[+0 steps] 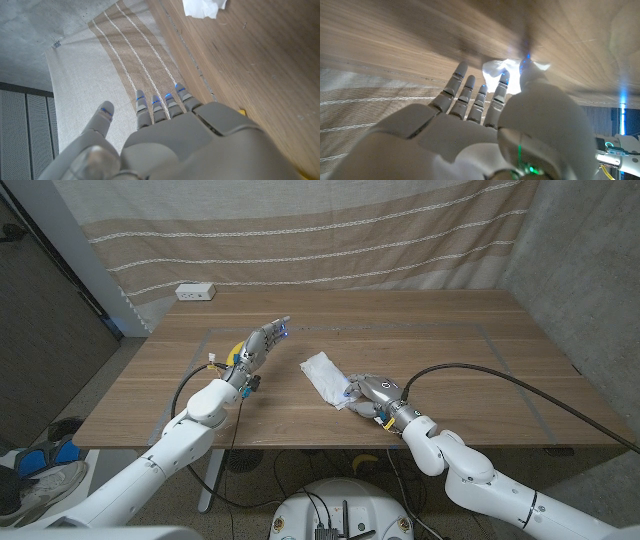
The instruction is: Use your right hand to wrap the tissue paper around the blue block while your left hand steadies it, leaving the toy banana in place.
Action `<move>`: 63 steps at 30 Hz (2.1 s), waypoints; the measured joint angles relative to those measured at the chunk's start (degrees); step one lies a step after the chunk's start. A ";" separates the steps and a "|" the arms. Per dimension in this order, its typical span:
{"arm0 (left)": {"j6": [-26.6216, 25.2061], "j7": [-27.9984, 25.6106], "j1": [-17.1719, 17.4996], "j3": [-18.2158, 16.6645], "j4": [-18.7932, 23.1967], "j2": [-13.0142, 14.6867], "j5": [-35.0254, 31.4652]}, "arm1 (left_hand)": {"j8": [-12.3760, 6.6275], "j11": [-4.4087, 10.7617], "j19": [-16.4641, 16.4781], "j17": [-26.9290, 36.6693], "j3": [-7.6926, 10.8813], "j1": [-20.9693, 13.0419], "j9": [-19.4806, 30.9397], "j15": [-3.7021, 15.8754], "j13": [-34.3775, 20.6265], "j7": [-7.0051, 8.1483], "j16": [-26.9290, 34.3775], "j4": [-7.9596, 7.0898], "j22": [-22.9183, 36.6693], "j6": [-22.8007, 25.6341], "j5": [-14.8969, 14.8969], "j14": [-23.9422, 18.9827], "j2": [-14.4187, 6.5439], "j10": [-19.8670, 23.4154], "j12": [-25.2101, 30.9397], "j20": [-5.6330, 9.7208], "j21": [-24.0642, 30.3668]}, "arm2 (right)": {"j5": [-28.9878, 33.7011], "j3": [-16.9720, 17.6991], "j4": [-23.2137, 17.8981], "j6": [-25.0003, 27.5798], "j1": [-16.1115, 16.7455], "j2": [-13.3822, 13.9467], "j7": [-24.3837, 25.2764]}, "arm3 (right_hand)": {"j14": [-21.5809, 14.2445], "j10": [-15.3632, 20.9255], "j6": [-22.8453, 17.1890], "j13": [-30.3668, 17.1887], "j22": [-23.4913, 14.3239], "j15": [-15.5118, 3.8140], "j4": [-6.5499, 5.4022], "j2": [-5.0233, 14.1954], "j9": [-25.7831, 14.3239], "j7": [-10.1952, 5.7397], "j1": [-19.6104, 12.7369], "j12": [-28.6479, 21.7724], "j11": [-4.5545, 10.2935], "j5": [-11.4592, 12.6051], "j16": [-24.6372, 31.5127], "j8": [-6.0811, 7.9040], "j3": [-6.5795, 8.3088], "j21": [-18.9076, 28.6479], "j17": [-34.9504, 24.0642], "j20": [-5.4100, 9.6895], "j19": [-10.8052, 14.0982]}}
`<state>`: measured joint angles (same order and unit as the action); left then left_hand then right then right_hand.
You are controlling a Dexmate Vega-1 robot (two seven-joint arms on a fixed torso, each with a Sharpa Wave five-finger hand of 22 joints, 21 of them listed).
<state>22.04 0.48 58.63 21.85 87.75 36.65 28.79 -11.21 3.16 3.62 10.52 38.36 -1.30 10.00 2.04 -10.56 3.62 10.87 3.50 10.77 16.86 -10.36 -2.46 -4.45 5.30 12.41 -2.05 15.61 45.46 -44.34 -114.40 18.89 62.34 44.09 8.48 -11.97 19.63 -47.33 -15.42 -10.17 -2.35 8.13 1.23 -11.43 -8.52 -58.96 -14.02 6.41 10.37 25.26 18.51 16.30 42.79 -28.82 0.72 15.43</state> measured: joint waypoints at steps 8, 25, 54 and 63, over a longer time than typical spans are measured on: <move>-0.42 -0.50 0.60 -0.42 0.43 0.12 0.52 | 0.20 0.00 0.00 0.00 0.00 0.00 0.00 0.00 0.00 0.17 0.00 0.00 0.00 -0.18 0.00 0.00 0.00 0.00 -0.44 0.00 0.00 | -0.05 -1.01 2.29 -1.38 -2.15 -0.92 -0.17 | -0.65 2.97 -8.02 0.26 0.05 0.00 0.25 1.08 0.27 1.18 -0.17 -1.24 0.64 0.00 0.41 2.13 -0.24 -0.23 0.07 0.38 0.39; -1.07 -1.03 0.94 -0.72 0.26 -0.04 1.16 | 0.42 -0.10 -0.01 -0.14 0.24 0.00 0.00 0.00 0.01 0.16 0.00 -0.24 0.00 -0.81 0.00 0.00 0.00 -0.53 -0.43 0.00 -0.43 | -1.16 -2.26 7.50 -4.56 -4.41 -2.47 3.24 | -3.20 8.55 -10.61 0.80 0.04 0.10 1.13 2.50 0.50 -0.79 -2.52 -2.79 2.62 0.00 1.31 3.30 0.00 -0.23 0.54 1.65 1.66; -0.65 -0.35 -0.56 -0.31 -2.97 -1.52 1.87 | 0.63 -0.31 -0.01 0.03 0.24 0.00 0.00 0.00 0.02 0.47 0.00 -0.24 0.00 -1.11 -0.03 0.00 0.00 -0.74 -0.43 0.00 -0.43 | 2.48 -0.64 7.19 -7.73 -5.96 -2.31 12.15 | -2.76 9.13 -14.87 0.79 0.03 0.10 0.88 3.16 -0.18 3.48 -3.18 -2.79 3.64 0.26 1.31 2.45 -0.25 -0.23 0.42 1.65 1.65; -0.52 -0.87 -0.17 -0.61 -3.16 -1.76 2.20 | 0.63 -0.31 -0.01 0.02 0.24 0.00 -0.01 -0.02 0.02 0.78 0.00 -0.24 0.32 -1.42 -0.03 -0.02 0.00 -0.74 -0.43 0.00 -0.43 | 3.97 -0.82 7.00 -10.40 -8.07 -1.72 9.26 | -2.76 8.61 -14.87 0.78 0.03 0.10 0.64 3.17 -1.01 3.48 -3.17 -2.50 4.16 0.26 1.31 2.45 -0.48 -0.23 0.41 1.64 1.21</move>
<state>21.52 -0.39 58.46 21.24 84.59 34.89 30.98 -10.58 2.85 3.61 10.54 38.60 -1.30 10.00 2.02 -10.54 4.40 10.86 3.26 11.09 15.44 -10.40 -2.48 -4.45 4.57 11.98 -2.05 15.18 49.42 -45.16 -107.41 8.49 54.27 42.37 17.74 -14.73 28.23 -62.21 -14.64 -10.14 -2.25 8.77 4.40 -12.44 -5.04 -62.13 -16.52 10.57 10.64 26.57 20.96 15.81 42.56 -28.41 2.35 16.64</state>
